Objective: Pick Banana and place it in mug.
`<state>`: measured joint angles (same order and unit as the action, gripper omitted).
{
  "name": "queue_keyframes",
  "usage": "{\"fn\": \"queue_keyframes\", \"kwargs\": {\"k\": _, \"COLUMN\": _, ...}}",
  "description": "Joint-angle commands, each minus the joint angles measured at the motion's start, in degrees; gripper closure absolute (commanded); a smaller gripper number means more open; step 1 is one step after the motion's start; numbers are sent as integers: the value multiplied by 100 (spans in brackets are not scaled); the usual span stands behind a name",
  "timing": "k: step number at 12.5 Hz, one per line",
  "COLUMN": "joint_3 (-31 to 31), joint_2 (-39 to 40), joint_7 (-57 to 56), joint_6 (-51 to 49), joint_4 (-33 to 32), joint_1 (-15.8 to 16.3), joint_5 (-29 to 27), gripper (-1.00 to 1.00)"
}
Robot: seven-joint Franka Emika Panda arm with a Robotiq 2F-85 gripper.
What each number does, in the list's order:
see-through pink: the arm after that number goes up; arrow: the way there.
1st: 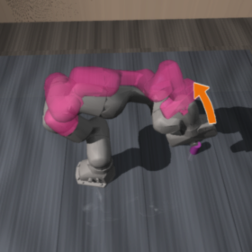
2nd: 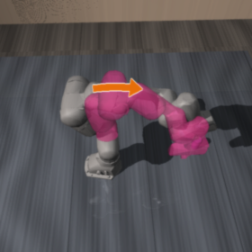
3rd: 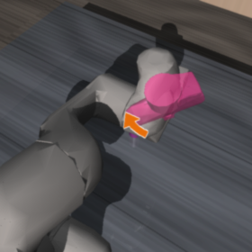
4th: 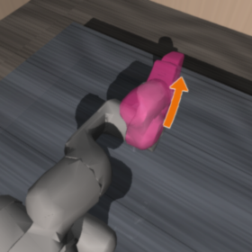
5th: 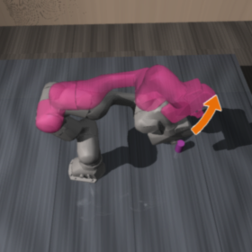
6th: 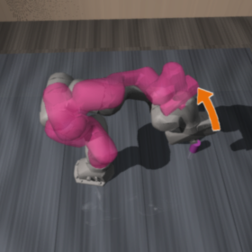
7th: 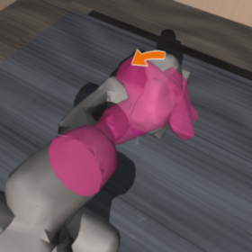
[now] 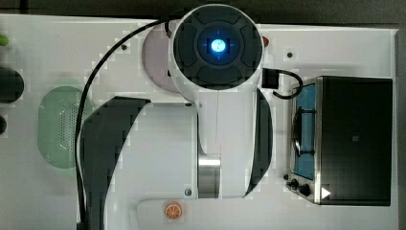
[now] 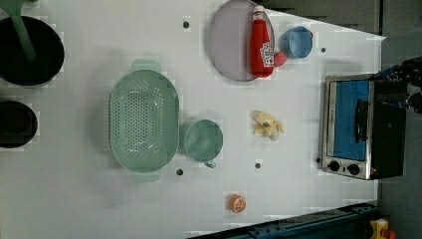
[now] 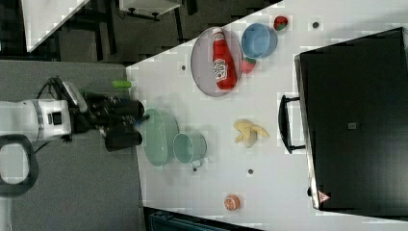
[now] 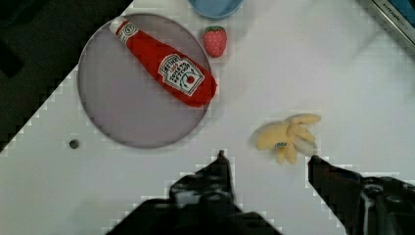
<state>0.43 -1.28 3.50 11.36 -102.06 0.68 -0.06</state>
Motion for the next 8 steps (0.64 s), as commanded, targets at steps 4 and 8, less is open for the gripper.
{"fn": "queue_keyframes", "kwargs": {"k": 4, "joint_3": -86, "joint_2": -1799, "joint_7": 84, "joint_6": -1366, "joint_4": -972, "joint_1": -275, "joint_5": -25, "gripper": -100}}
{"fn": "queue_keyframes", "kwargs": {"k": 8, "joint_3": -81, "joint_2": -1505, "joint_7": 70, "joint_6": -671, "joint_4": -1584, "joint_1": -265, "joint_5": -25, "gripper": -100}}
